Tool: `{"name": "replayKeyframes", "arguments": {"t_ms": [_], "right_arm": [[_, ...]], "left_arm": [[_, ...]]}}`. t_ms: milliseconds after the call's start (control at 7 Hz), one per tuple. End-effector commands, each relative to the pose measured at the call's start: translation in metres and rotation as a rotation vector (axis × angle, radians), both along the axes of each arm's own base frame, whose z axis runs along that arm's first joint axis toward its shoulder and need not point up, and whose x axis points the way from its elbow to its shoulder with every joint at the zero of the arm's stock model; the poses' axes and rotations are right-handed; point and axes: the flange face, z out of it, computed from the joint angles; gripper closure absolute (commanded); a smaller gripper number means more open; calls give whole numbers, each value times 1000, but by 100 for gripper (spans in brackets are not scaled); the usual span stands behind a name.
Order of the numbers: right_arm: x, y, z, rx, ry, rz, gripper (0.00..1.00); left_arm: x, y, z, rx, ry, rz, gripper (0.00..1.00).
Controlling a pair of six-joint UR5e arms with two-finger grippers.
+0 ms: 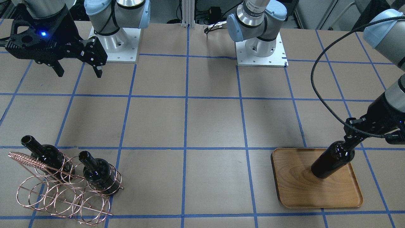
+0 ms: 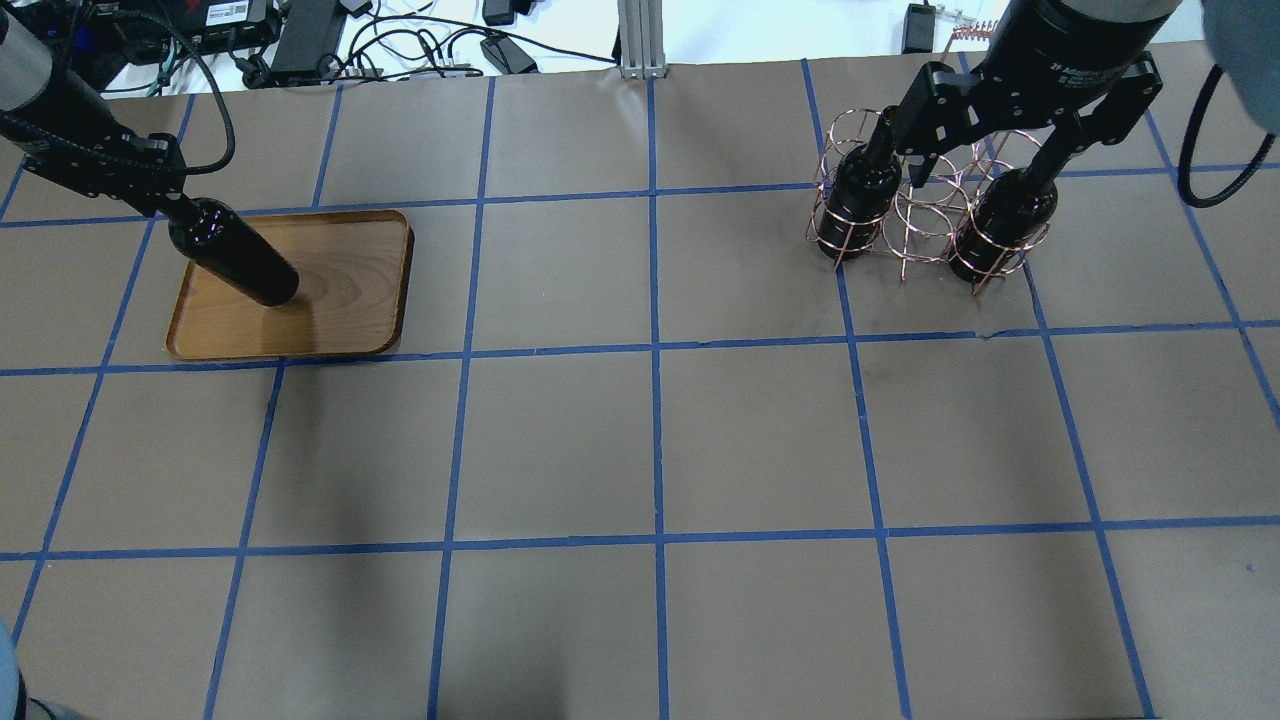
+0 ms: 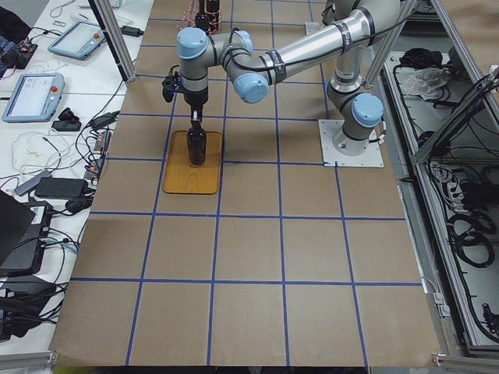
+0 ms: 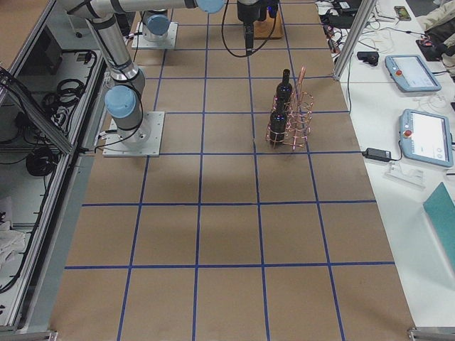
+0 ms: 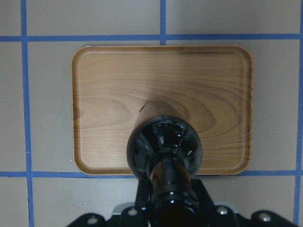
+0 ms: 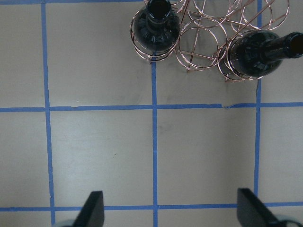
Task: Take wine from basket and place on tray
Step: 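Lower the bottle onto the tray and open the left gripper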
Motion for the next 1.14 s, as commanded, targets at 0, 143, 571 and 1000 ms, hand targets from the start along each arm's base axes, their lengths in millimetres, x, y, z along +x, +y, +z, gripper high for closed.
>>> {"name": "replayKeyframes", "arguments": {"t_ms": [0,143,571,1000], "right_arm": [[-1,0,0,0,0,-2,0],[-1,0,0,0,0,-2,0],[0,0,-1,0,-3,-1,0],[-1,0,0,0,0,-2,0]], "left_arm": [[0,-3,-2,-8,-1,-2,100],[0,-3,-4,-5,0,-4,100],[-1,-4,-5,-3,4,0,1],[-4,-2,1,-18,16,5,0]]}}
